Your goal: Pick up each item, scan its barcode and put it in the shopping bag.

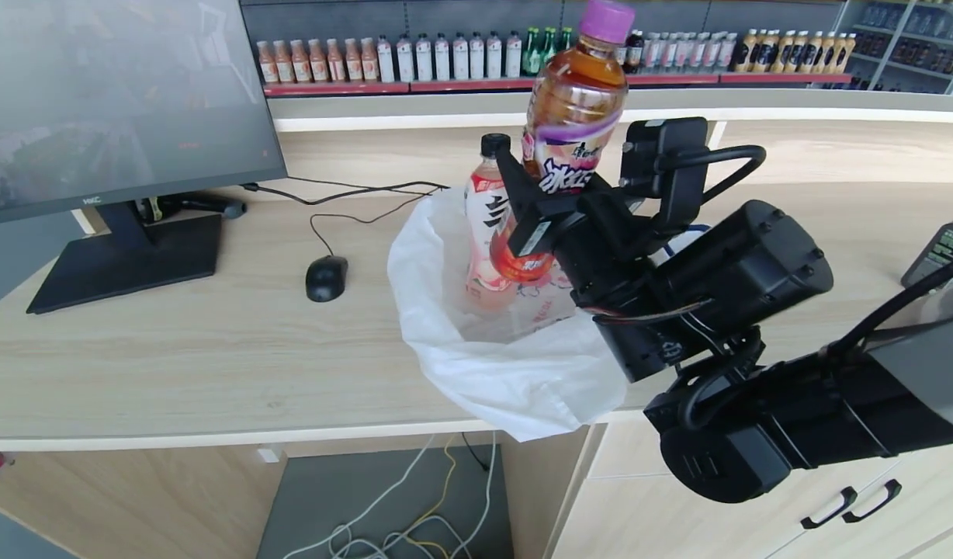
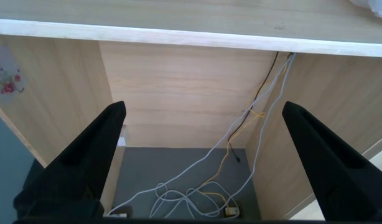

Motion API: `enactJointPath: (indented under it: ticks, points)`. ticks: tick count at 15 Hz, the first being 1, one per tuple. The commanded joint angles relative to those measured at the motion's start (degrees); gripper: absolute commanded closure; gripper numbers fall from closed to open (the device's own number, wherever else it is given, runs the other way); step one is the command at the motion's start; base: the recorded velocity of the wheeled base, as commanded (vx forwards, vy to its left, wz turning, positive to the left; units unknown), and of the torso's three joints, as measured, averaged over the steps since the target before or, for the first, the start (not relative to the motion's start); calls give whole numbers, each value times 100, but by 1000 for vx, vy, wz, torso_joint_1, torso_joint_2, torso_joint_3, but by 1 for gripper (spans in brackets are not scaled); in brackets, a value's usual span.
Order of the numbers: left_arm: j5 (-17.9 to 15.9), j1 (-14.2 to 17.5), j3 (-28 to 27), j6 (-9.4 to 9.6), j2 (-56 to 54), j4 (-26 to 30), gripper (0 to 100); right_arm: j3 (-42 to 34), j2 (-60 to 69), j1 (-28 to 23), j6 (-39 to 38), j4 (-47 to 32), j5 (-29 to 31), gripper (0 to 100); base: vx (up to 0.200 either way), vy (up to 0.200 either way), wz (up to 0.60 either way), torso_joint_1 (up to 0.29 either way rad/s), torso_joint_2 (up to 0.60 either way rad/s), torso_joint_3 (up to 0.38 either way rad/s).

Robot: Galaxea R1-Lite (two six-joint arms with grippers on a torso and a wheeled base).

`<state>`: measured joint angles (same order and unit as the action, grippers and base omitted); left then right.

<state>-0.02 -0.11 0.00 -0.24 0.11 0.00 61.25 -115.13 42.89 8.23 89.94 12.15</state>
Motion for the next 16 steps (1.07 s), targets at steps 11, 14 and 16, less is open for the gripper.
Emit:
enactJointPath:
  ticks: [11,14,16]
  points:
    - [-6,2,0,-2,-2,0,0,-790,-1,-747,-252,6,-38,100,0,0,0,0,0,0]
    - [-6,2,0,-2,-2,0,0,-623,-238,-826,-392,6,-73,100,0,0,0,0,0,0]
    - [2,2,0,-2,-2,0,0,-605,-370,-1010,-392,6,-328,100,0,0,0,0,0,0]
